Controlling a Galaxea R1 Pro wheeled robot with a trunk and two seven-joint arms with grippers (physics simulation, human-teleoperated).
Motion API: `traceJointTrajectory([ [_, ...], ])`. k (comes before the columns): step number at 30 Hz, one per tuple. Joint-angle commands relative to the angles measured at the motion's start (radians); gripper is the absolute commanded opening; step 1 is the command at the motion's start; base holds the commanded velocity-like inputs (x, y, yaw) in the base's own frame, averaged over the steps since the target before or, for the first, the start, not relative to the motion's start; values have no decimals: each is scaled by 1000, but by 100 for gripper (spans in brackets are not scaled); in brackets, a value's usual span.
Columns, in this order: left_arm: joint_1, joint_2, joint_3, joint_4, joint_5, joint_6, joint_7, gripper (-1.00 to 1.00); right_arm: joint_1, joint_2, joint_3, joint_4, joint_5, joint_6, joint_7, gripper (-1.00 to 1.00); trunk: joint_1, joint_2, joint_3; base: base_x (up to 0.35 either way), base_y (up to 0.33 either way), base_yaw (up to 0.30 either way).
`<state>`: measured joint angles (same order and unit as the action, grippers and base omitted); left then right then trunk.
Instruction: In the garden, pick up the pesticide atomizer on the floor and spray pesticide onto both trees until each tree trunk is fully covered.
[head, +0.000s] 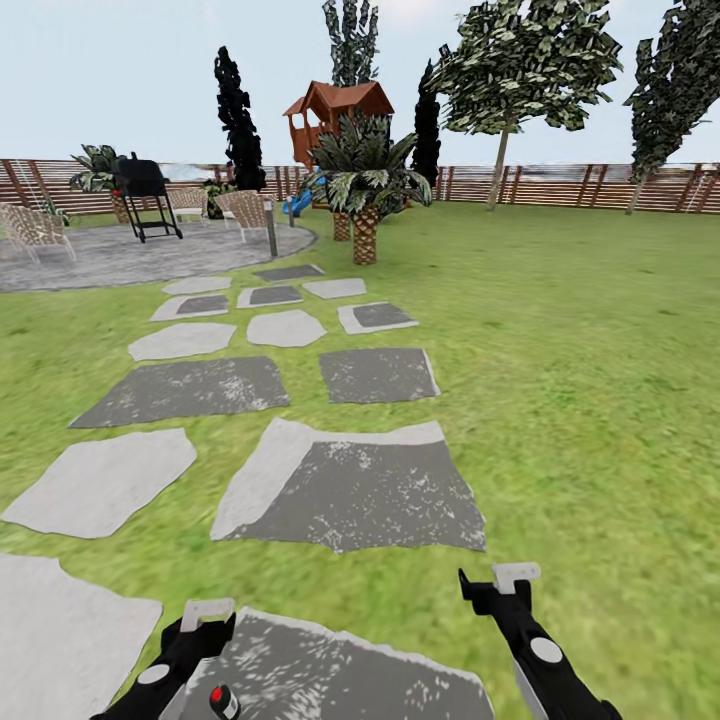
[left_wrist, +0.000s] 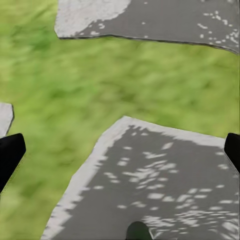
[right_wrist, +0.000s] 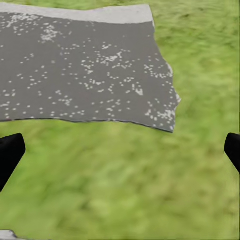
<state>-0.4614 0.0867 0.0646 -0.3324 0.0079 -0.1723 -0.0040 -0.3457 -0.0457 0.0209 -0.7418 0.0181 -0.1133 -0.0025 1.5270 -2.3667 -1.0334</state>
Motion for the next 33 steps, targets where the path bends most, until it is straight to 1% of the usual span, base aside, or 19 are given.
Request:
traceJointTrajectory([
  [1,0,0,3,1,1,-3,0,100,-1,-1,2,0,2,-3,0,100,0,0,-1,191,0,0],
  [6,0,1,1,0,0,-5,0,100,0,-4,1,-1,2,-2,1,100,0,0,-1,71,0,0],
  [20,1,2,-5,-2,1,-7,-6,100,-1,-5,1,-1,2,-3,0,100,0,0,-1,5,0,0],
  [33,0,3,-6,-2,-1,-7,-7,100,-1,-4,1,-1,2,-3,-1,100,50,-91,-42,0,0,0],
])
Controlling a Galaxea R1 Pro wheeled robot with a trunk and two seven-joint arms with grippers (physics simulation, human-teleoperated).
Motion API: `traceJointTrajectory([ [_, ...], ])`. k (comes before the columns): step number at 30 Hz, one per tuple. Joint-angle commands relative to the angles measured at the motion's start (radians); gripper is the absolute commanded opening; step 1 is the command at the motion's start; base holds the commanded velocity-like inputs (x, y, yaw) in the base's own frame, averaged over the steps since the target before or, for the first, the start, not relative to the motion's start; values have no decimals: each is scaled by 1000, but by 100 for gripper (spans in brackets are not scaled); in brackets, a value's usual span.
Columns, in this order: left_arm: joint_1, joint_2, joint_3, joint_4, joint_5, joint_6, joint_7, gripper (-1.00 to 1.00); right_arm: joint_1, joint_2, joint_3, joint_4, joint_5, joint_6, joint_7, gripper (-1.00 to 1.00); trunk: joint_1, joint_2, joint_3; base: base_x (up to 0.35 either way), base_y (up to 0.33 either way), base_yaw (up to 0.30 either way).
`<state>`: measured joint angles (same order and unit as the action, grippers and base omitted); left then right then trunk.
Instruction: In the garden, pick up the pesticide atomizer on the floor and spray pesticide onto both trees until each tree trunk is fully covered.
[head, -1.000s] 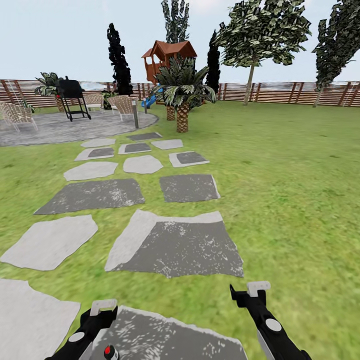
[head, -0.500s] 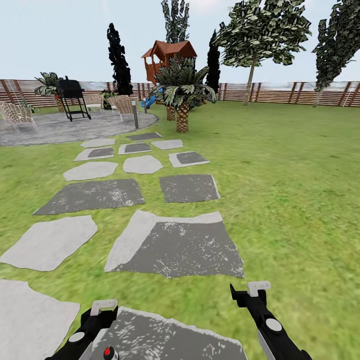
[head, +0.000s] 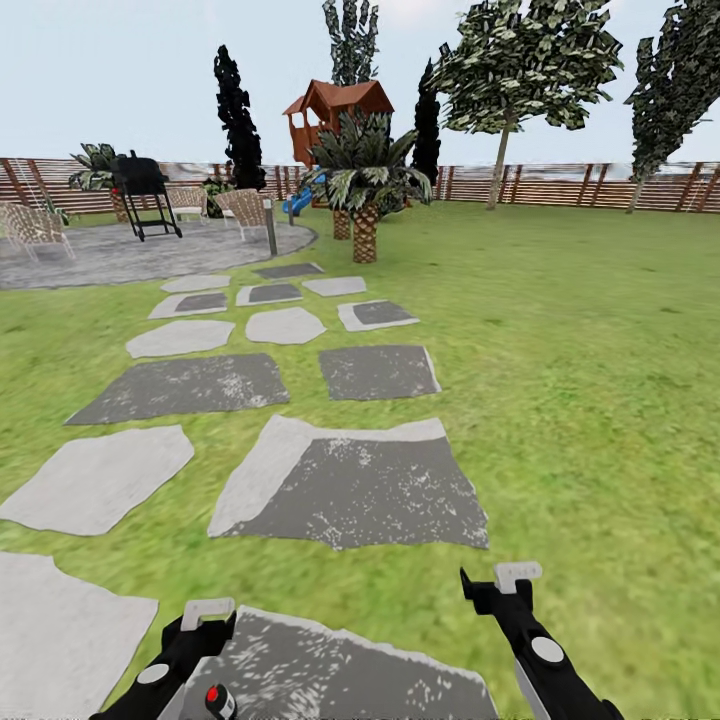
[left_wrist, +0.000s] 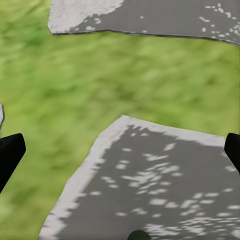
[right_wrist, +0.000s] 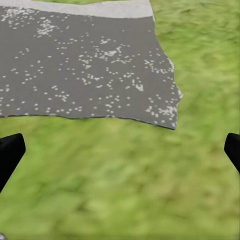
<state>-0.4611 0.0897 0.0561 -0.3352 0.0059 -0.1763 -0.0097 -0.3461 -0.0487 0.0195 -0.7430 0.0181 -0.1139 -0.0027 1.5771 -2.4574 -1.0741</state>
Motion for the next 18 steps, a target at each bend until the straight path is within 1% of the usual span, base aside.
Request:
traceJointTrajectory([
  [1,-1,0,4,1,0,-3,-1,100,0,-1,2,1,2,-3,0,100,4,-8,-4,0,0,0],
  [6,-1,1,7,1,0,-3,-1,100,0,0,2,1,2,-3,0,100,23,-43,-20,0,0,0],
  [18,-1,2,10,2,0,-5,-1,100,0,-1,1,1,2,-3,0,100,28,-45,-69,0,0,0],
])
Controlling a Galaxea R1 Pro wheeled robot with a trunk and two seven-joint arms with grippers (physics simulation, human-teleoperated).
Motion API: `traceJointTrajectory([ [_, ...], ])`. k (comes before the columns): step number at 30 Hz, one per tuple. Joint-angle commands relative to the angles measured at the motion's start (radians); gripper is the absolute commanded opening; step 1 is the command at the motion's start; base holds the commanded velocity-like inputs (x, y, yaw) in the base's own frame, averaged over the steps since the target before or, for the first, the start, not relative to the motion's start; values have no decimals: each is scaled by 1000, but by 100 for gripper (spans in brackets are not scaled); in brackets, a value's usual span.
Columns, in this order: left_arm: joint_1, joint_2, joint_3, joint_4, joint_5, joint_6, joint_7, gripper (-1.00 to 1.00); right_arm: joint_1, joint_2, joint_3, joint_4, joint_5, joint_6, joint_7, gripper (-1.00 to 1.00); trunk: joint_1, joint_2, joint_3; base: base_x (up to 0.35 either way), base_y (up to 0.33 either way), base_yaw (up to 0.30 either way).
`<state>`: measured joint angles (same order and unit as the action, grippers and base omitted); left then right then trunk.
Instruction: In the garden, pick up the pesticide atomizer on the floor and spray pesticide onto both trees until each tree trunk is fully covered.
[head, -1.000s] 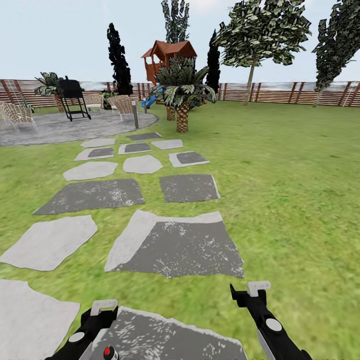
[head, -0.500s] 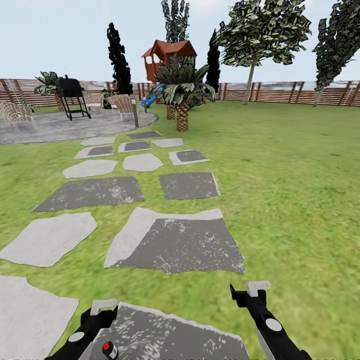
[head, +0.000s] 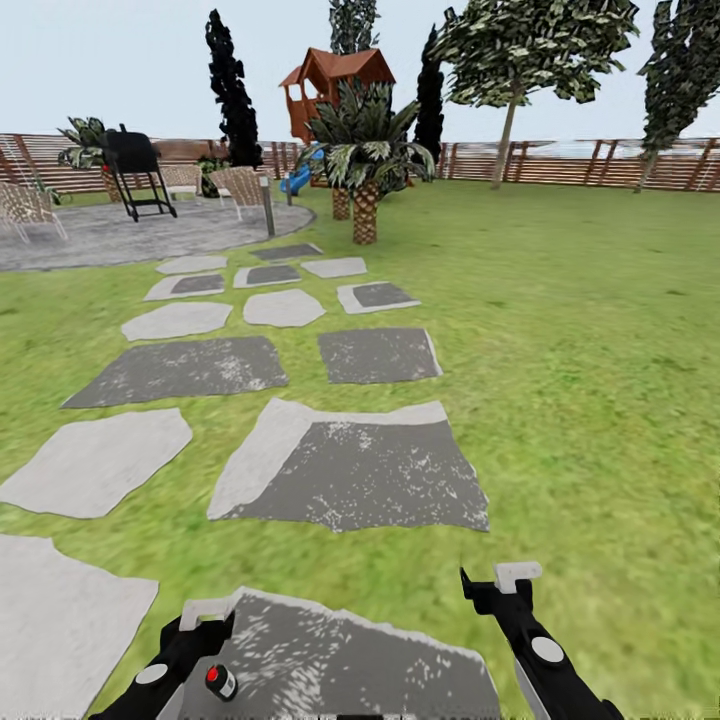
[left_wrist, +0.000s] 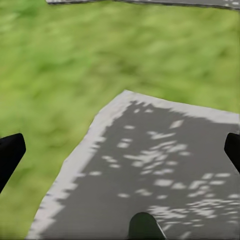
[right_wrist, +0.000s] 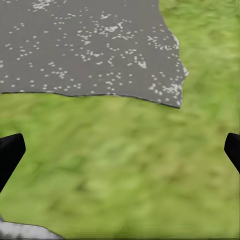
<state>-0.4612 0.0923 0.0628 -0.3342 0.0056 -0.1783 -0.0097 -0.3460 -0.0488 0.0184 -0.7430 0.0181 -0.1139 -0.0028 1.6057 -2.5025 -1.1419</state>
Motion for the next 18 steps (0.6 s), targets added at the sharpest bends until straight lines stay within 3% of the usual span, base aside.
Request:
traceJointTrajectory([
  [1,0,0,3,1,1,-4,-1,100,-1,-1,2,1,2,-2,0,100,0,-1,-6,0,0,0],
  [18,-1,0,2,4,-2,-68,-1,100,-1,-2,1,1,2,-1,0,100,7,-4,-94,0,0,0],
])
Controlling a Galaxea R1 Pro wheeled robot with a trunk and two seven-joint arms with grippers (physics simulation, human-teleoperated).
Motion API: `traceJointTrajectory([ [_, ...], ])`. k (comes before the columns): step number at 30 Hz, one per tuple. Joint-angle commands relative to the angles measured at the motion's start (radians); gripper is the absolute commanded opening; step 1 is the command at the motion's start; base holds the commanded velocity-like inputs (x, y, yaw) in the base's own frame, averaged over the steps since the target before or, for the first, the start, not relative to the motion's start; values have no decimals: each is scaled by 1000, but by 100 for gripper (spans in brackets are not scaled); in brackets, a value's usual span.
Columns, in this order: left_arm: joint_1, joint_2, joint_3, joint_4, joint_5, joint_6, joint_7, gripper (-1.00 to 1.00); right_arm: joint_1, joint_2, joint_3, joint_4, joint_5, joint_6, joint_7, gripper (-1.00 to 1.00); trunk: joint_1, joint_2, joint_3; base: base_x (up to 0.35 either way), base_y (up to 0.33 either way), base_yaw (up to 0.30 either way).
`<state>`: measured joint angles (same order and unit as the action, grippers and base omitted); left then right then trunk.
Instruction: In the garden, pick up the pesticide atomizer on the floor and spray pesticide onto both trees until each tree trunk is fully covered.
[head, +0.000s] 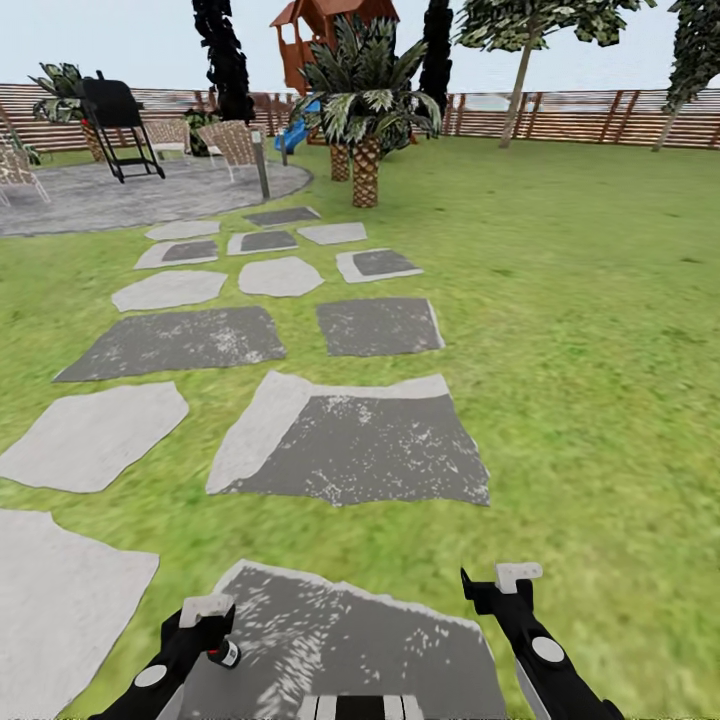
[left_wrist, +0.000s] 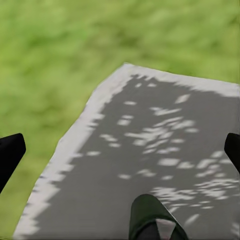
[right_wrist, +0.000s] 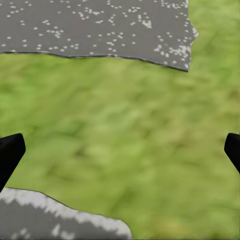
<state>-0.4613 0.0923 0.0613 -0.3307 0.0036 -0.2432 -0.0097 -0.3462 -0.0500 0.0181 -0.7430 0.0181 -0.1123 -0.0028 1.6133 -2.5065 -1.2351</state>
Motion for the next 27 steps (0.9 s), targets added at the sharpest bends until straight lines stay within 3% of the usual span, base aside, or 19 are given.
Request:
traceJointTrajectory([
  [1,0,0,2,1,0,-3,-1,100,0,-1,2,1,2,-3,0,100,0,0,-2,0,0,0],
  [8,0,0,0,-1,-4,-5,0,100,0,-1,2,1,2,-3,0,100,0,0,-11,-28,0,0],
  [15,0,0,2,-1,-2,-5,0,100,0,-1,2,1,2,-3,0,100,0,0,-12,-213,0,0],
  [27,0,-1,2,-1,-2,-5,1,100,0,-1,2,1,2,-3,0,100,0,0,-12,-20,0,-1],
])
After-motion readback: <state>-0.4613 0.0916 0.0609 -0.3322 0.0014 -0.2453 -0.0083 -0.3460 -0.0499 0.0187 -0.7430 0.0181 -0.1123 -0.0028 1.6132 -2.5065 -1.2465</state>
